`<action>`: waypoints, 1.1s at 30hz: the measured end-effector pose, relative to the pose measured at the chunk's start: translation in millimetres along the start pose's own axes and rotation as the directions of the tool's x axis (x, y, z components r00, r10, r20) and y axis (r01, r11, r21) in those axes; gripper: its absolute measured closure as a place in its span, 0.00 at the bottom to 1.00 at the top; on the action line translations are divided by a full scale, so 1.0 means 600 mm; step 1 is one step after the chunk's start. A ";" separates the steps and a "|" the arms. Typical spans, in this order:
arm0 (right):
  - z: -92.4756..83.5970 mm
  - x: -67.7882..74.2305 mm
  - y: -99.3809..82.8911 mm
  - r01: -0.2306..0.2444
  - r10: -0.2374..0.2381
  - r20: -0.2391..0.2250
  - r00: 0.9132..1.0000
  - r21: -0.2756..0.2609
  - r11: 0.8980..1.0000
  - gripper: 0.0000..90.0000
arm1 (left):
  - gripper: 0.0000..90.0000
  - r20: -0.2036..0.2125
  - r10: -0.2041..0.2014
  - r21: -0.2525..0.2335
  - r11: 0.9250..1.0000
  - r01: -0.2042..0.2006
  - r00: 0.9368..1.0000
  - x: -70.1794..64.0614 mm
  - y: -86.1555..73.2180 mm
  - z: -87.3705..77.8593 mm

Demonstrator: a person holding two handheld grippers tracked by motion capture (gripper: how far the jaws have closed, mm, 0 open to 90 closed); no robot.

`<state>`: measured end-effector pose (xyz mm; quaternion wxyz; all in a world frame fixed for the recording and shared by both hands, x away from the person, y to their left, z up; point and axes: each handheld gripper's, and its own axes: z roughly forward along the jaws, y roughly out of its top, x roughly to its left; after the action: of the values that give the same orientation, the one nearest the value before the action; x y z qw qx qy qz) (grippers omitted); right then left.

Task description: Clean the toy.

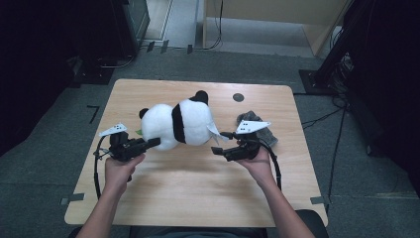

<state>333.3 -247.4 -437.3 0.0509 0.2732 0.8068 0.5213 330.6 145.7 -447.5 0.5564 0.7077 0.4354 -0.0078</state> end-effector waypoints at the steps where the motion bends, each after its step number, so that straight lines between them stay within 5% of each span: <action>1: 0.005 0.004 0.001 0.019 -0.019 -0.008 1.000 0.007 1.000 0.35 | 0.75 0.014 0.008 0.020 1.000 -0.008 1.000 -0.003 -0.001 0.006; 3: 0.012 0.013 0.002 0.056 -0.056 -0.001 0.998 0.019 0.998 0.39 | 0.73 0.030 0.006 0.061 0.998 -0.008 1.000 -0.009 -0.004 0.020; 5: 0.018 0.021 0.002 0.073 -0.077 0.060 0.995 0.061 0.995 0.42 | 0.67 -0.003 0.008 0.064 0.998 -0.008 1.000 -0.012 -0.008 0.028; 9: 0.019 0.024 -0.002 0.085 -0.097 0.100 0.990 0.111 0.990 0.47 | 0.55 -0.035 0.062 0.072 0.996 -0.059 0.997 -0.020 -0.012 0.036; 15: 0.004 0.021 0.002 0.035 -0.039 0.088 0.995 0.053 0.998 0.49 | 0.45 -0.033 0.094 0.092 0.992 -0.090 0.995 -0.028 -0.015 0.042; 19: 0.002 0.020 0.001 0.020 -0.025 0.091 0.996 0.061 0.998 0.49 | 0.42 -0.049 0.117 0.120 0.987 -0.111 0.992 -0.031 -0.018 0.048; 26: 0.001 0.019 -0.001 -0.033 0.028 0.066 0.997 0.067 0.997 0.50 | 0.36 -0.020 0.050 0.142 0.989 -0.047 0.999 -0.019 -0.018 0.051; 33: 0.010 0.018 -0.007 -0.041 0.035 0.077 0.996 0.080 0.996 0.49 | 0.33 -0.058 0.058 0.154 0.987 -0.048 0.997 -0.011 -0.025 0.057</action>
<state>324.9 -238.3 -441.8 0.0601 0.3099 0.8196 0.4780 333.1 114.5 -469.1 0.4868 0.7594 0.4317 -0.0043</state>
